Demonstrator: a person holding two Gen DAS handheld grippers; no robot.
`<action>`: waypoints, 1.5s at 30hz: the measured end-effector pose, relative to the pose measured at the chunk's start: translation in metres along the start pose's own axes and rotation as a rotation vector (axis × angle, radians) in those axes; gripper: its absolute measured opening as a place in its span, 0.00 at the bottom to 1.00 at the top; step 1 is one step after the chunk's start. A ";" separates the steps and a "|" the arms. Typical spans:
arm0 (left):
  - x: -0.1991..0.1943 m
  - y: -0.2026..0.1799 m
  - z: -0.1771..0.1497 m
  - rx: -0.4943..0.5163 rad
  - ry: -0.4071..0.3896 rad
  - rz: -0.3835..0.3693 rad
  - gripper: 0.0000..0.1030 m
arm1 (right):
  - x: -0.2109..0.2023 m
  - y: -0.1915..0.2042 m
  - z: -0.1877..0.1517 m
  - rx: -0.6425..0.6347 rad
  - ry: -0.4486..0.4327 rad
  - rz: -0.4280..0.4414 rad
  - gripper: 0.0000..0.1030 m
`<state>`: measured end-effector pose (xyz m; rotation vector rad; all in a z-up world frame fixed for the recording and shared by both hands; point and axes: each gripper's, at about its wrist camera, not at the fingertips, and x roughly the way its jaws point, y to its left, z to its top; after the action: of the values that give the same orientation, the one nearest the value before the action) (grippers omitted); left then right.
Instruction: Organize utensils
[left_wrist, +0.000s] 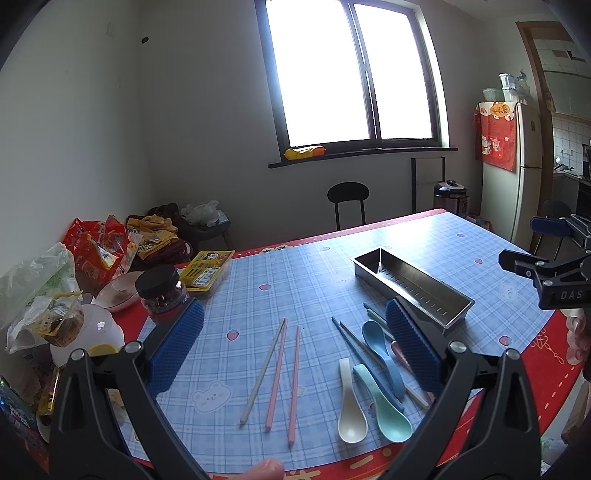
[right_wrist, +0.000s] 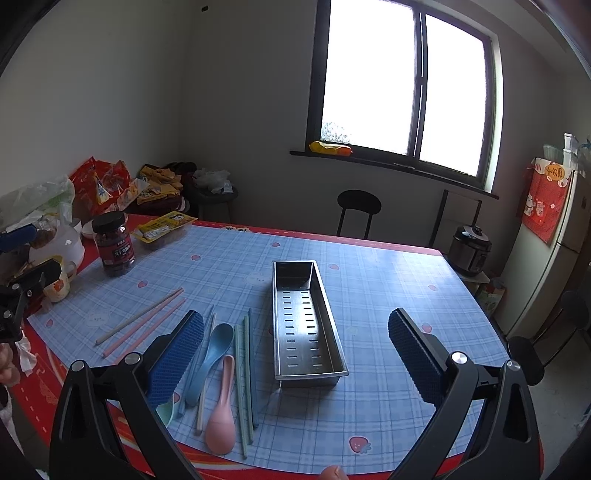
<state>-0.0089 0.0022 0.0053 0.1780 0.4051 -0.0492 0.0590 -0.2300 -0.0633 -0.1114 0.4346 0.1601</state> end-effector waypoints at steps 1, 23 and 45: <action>-0.001 0.001 0.000 0.001 0.000 0.000 0.95 | 0.000 0.000 0.000 0.001 0.001 0.001 0.95; -0.001 -0.001 -0.001 0.000 0.000 0.001 0.95 | 0.002 0.000 -0.001 0.006 0.015 0.003 0.95; -0.002 0.005 -0.002 -0.018 0.013 -0.008 0.95 | 0.008 0.001 -0.004 0.013 0.030 0.018 0.95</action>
<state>-0.0111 0.0074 0.0049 0.1592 0.4191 -0.0525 0.0642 -0.2286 -0.0709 -0.0976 0.4663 0.1734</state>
